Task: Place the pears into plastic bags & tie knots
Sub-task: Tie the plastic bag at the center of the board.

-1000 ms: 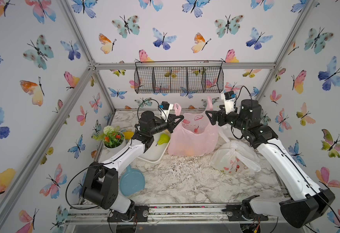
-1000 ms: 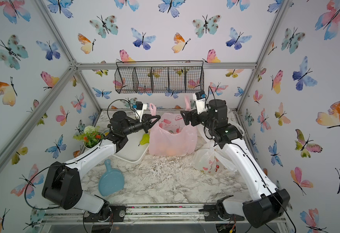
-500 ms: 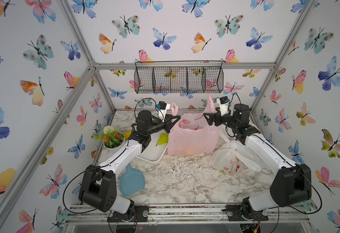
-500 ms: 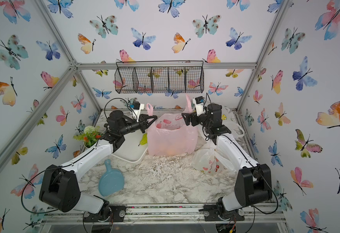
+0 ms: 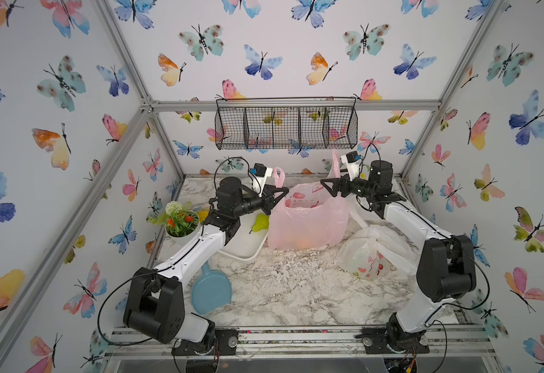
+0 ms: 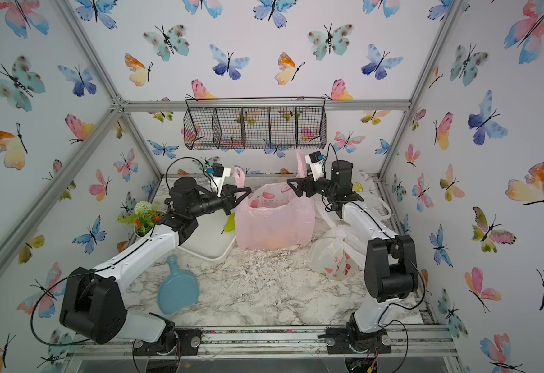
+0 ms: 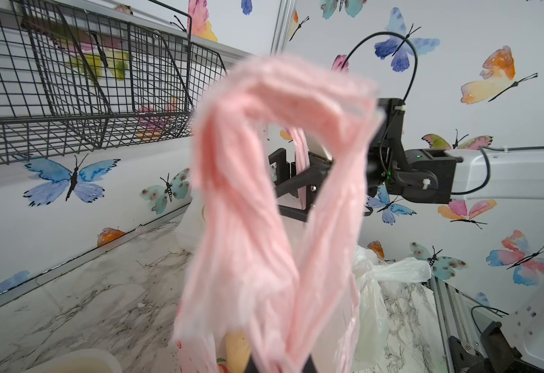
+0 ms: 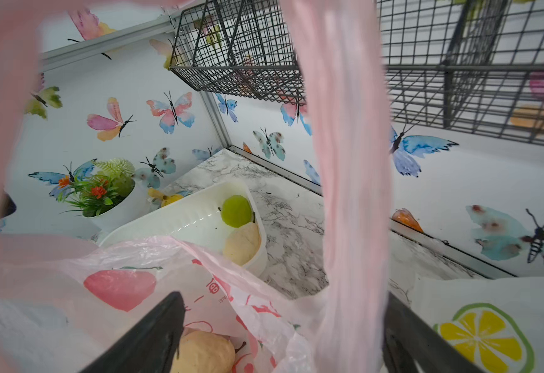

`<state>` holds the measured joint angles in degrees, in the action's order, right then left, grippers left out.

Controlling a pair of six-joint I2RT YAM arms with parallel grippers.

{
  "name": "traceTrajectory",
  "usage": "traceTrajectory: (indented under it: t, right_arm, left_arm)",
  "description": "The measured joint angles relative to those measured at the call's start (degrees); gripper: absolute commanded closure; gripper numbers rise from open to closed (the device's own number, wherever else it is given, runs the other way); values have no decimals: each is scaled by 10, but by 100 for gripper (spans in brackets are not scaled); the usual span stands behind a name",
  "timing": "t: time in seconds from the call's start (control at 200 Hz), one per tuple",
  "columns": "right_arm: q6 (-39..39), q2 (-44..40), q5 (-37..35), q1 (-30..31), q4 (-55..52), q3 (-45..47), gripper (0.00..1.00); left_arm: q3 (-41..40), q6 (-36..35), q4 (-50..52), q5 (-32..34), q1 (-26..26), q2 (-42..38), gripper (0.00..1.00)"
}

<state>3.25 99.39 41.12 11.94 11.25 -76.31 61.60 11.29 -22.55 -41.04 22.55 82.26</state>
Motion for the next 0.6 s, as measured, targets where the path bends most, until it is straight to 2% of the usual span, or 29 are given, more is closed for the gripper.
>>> traceTrajectory:
  t: [0.04, 0.23, 0.325, 0.475, 0.601]
  right_arm:
    - [1, 10, 8, 0, 0, -8, 21]
    - [16, 25, 26, 0, 9, -16, 69]
    - [32, 3, 26, 0, 27, 13, 88]
    - [56, -78, 11, 2, 42, 94, 96]
    - [57, -161, -21, 19, 19, 136, 97]
  left_arm:
    - [-1, -1, 1, 0, 0, -1, 100]
    - [-2, -4, 20, 0, 0, -3, 100]
    - [28, -3, 70, -1, -6, 4, 100]
    - [182, -9, 204, -18, -16, 75, 100]
    - [250, -23, 309, -26, -17, 110, 100]
